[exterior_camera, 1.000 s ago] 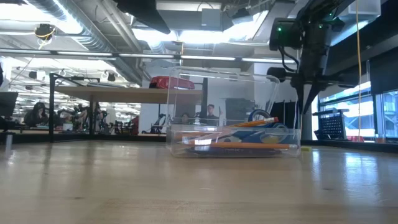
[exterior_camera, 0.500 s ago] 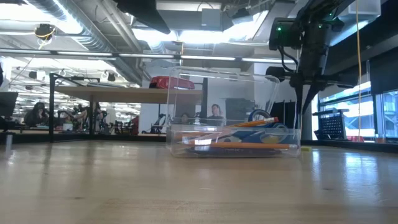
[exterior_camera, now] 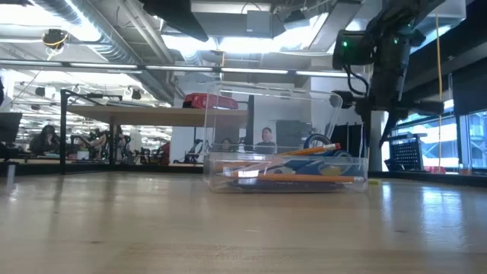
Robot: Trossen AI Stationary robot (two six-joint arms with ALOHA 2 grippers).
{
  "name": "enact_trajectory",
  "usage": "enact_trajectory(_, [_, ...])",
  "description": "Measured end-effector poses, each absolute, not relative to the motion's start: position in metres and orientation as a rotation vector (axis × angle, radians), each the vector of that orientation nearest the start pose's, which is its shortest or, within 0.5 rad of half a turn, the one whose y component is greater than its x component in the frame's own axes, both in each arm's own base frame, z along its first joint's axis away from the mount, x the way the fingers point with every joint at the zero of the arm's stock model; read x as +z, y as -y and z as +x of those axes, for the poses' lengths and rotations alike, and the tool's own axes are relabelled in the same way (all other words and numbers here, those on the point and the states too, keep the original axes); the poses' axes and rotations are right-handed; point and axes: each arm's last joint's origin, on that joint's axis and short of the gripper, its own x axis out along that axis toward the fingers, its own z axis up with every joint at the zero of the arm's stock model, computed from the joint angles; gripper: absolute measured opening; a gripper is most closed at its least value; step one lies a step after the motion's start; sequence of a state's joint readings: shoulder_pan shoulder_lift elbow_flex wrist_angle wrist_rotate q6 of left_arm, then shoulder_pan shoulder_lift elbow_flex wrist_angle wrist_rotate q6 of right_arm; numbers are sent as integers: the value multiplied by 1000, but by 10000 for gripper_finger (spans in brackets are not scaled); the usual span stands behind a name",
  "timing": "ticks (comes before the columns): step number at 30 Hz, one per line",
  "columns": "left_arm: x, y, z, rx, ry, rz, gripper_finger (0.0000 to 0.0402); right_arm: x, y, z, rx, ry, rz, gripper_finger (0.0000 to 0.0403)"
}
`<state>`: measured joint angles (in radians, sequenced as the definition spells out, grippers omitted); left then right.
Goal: Pack school essentials
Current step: Put the yellow eraser into the transparent supply box
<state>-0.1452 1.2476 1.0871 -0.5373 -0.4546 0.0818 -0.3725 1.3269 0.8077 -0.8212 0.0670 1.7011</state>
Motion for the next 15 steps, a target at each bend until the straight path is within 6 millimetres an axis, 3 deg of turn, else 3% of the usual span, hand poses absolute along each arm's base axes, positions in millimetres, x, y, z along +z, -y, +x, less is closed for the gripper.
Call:
enact_trajectory(6, [314, 25, 258, 270, -681, 285, 393, 176, 86, 197, -1488, -629, 1612, 160])
enact_trajectory(9, [314, 25, 258, 270, -681, 285, 393, 170, 92, 195, -1516, -533, 1681, 180])
enact_trajectory(15, [314, 24, 259, 276, -682, 285, 393, 156, 94, 193, -1539, -519, 1682, 206])
